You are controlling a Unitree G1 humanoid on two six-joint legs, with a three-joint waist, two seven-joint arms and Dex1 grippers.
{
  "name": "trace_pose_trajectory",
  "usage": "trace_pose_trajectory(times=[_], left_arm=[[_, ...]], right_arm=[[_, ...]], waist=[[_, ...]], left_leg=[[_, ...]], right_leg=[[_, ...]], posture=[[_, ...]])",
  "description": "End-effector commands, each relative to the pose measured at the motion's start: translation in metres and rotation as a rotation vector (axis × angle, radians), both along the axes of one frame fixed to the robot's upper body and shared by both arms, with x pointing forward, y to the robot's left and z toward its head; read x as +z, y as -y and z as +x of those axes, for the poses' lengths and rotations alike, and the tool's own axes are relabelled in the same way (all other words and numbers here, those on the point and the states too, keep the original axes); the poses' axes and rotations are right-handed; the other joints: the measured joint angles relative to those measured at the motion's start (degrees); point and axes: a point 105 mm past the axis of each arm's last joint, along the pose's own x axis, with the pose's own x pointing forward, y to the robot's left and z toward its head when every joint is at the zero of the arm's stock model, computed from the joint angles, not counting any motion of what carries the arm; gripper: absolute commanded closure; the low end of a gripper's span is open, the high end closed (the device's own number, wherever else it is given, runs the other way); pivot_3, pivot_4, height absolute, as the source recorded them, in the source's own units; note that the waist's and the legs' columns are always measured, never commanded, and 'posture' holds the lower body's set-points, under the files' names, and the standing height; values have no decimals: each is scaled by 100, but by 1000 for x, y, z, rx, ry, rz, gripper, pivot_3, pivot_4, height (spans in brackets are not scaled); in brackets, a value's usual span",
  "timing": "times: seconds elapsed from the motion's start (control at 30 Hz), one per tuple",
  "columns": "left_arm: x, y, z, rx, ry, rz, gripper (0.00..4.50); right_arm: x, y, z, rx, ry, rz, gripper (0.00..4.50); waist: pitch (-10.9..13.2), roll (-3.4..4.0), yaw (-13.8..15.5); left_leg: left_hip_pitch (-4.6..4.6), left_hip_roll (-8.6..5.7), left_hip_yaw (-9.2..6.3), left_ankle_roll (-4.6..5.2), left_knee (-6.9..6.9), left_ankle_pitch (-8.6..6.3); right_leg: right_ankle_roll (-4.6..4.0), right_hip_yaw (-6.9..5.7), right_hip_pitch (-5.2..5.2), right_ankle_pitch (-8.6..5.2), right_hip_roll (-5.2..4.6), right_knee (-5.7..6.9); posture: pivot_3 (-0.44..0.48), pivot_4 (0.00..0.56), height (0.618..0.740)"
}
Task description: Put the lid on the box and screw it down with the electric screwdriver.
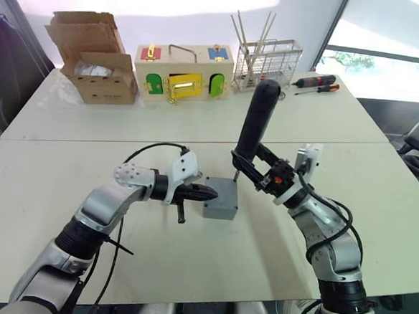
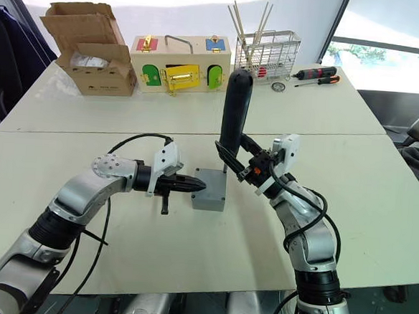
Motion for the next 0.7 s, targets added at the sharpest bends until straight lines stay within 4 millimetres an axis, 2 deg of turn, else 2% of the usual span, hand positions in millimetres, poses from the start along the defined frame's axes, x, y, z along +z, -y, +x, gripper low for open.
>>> trace_pose_trajectory(times=[0.03,0.43,0.67,0.7], left_arm=[[-11,-1,-1,3,-26,30,4500],[-11,1,-3,-5,-26,29,4500],[-11,2,-3,-4,-26,26,4500],[-11,2,-2,-3,-27,25,4500]], right_arm=[[-71,-1,-2,-4,-268,-89,2642],[-69,1,-1,-10,-260,-93,2642],[-60,2,1,-14,-234,-93,2642],[-53,2,2,-13,-211,-94,2642]], waist=[[-9,3,0],[-15,3,3],[-15,3,4],[-14,4,6]], left_leg=[[0,0,0,0,0,0],[4,1,-5,2,-1,-3],[4,1,-7,2,-1,-5],[4,1,-7,2,-1,-5]], right_leg=[[0,0,0,0,0,0],[0,-4,8,-4,-2,-6],[1,-6,9,-6,-3,-7],[0,-6,8,-6,-3,-7]], posture=[[0,150,739],[0,150,739],[0,150,739],[0,150,739]])
